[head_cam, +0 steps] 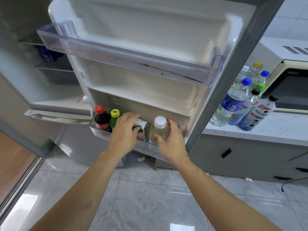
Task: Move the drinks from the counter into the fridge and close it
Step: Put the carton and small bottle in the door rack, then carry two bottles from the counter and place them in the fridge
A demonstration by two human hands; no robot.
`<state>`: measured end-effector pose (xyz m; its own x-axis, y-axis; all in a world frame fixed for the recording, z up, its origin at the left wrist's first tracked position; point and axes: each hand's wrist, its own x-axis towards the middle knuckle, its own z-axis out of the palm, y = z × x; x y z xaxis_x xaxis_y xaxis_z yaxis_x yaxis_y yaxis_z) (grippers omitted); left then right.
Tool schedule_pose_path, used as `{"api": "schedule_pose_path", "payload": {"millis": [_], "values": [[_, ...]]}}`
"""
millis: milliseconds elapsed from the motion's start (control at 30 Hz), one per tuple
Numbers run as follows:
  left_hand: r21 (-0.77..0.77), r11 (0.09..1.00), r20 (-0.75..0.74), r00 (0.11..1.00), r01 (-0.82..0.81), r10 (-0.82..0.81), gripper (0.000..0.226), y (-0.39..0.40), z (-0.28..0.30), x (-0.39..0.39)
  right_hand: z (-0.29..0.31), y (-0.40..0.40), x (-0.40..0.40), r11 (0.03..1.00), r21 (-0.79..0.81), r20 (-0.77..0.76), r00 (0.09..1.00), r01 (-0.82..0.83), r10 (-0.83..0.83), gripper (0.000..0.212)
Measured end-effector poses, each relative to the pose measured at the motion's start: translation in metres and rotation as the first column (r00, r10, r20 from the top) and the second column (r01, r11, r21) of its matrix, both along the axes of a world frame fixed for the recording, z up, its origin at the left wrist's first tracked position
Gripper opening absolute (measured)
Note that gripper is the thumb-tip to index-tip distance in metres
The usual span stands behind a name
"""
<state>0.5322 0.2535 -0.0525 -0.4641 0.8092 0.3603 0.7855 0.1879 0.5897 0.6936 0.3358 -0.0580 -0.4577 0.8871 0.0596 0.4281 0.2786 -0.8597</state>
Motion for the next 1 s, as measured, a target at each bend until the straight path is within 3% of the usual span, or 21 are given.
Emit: {"api": "schedule_pose_path", "payload": {"millis": [133, 233, 300, 633, 867, 1000], "values": [[0.296, 0.952, 0.023, 0.997, -0.081, 0.077, 0.033, -0.006, -0.008, 0.026, -0.002, -0.012, 0.021, 0.980, 0.188, -0.163, 0.986, 0.069, -0.038, 0.036], [0.450, 0.889, 0.083, 0.995, -0.081, 0.049, 0.023, -0.002, -0.016, 0.048, -0.006, -0.014, 0.042, 0.977, 0.184, -0.226, 0.972, 0.108, -0.065, 0.011], [0.469, 0.880, 0.126, 0.992, -0.077, 0.019, 0.016, 0.001, -0.022, 0.064, -0.010, -0.013, 0.060, 0.977, 0.165, -0.236, 0.967, 0.137, -0.095, 0.009], [0.419, 0.908, 0.265, 0.956, 0.004, -0.127, 0.013, 0.028, -0.039, 0.156, -0.033, 0.010, 0.166, 0.937, -0.036, -0.238, 0.908, 0.346, -0.345, 0.020], [0.120, 0.971, 0.399, 0.886, 0.206, -0.237, 0.029, 0.058, -0.050, 0.230, -0.045, 0.032, 0.244, 0.886, -0.102, -0.241, 0.853, 0.453, -0.464, 0.021], [0.050, 0.977, 0.419, 0.884, 0.207, -0.209, 0.034, 0.073, -0.050, 0.277, -0.052, 0.052, 0.291, 0.882, -0.120, -0.238, 0.849, 0.456, -0.472, 0.026]]}}
